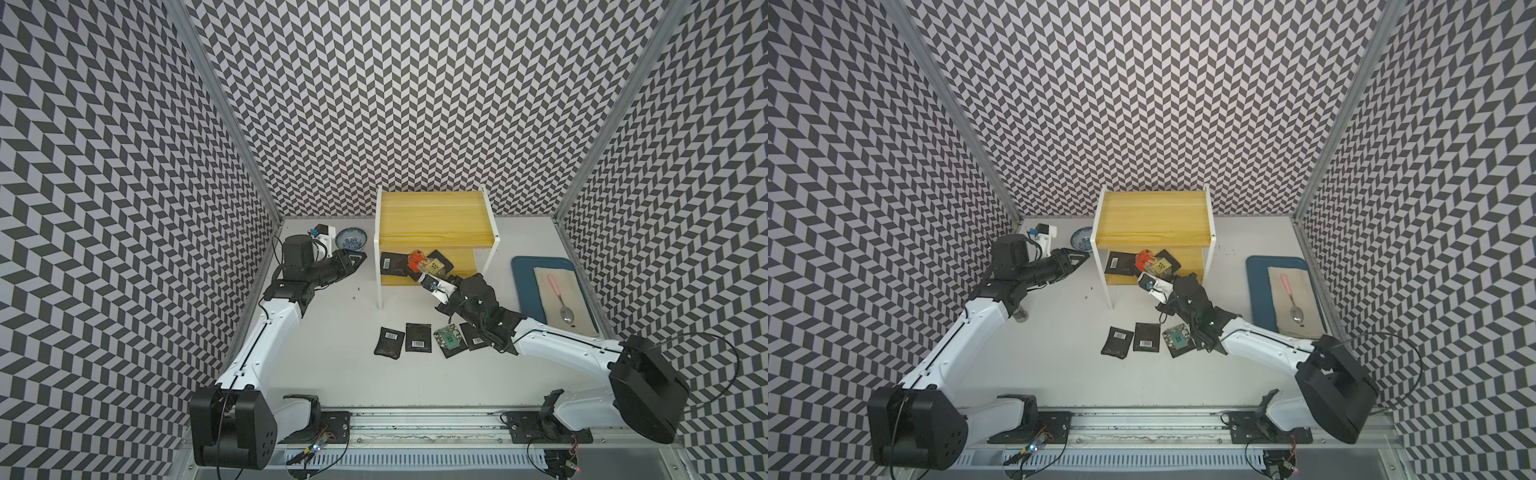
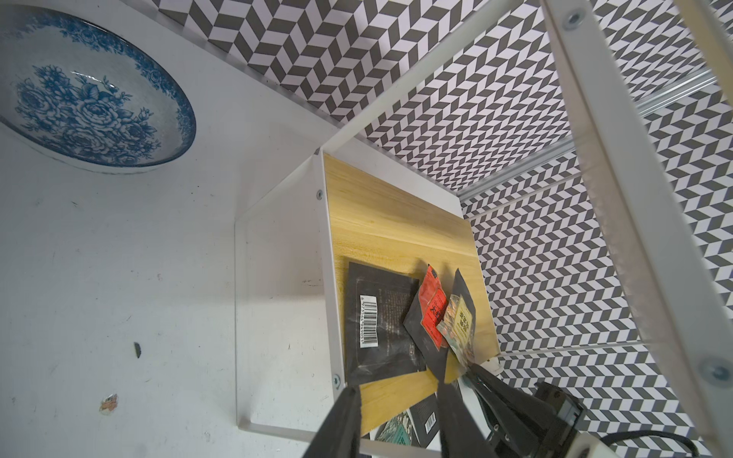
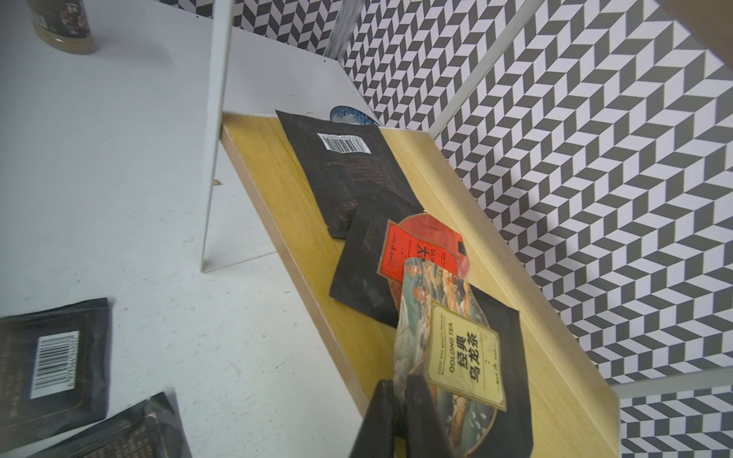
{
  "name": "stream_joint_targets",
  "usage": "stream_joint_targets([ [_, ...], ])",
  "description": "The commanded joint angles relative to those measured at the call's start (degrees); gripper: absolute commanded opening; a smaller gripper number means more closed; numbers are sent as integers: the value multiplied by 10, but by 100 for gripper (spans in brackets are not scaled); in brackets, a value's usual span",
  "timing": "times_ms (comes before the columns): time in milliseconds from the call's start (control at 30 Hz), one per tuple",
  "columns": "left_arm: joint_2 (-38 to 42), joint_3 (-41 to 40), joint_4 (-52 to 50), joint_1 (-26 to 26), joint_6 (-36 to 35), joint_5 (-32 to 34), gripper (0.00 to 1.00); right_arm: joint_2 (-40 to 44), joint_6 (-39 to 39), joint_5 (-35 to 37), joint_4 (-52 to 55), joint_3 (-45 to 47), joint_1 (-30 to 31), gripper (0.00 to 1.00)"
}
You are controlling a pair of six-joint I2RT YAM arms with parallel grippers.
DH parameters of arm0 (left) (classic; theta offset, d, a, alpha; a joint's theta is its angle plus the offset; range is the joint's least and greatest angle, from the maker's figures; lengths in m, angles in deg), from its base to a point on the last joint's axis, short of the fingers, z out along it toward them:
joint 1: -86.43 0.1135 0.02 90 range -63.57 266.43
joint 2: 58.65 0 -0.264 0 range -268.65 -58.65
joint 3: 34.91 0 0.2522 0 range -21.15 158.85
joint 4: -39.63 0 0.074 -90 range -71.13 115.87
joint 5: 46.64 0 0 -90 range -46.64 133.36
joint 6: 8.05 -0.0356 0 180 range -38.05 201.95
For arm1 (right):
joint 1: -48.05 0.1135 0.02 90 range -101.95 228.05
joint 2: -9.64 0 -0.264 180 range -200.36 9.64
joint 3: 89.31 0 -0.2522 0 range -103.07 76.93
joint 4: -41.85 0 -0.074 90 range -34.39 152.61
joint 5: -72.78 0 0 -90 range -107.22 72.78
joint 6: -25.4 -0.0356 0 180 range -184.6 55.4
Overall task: Remove the tea bags from the shelf
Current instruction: Pick up the tea bag from the shelf.
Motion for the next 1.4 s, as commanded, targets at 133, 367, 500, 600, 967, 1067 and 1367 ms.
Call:
stream_joint_targets([
  [133, 5, 1, 14, 3, 1, -5, 36, 43, -9, 34, -6, 2, 7, 0],
  [367, 6, 4, 13, 3, 3, -2, 36, 81, -10, 65, -18, 16, 15, 0],
  [500, 7, 9, 9, 4, 4, -1, 36, 107, -9, 83, -20, 23, 20, 0],
  [600, 9, 14, 6, 4, 3, 1, 35, 131, -9, 95, -20, 27, 23, 0],
  [967, 14, 24, -10, 4, -2, 11, 36, 216, -19, 82, 4, 38, 39, 0],
  [1067, 16, 23, -15, 4, -5, 13, 36, 233, -32, 77, 18, 39, 45, 0],
  [1367, 48, -1, -15, 4, -11, 19, 37, 275, -79, 59, 60, 39, 83, 0],
])
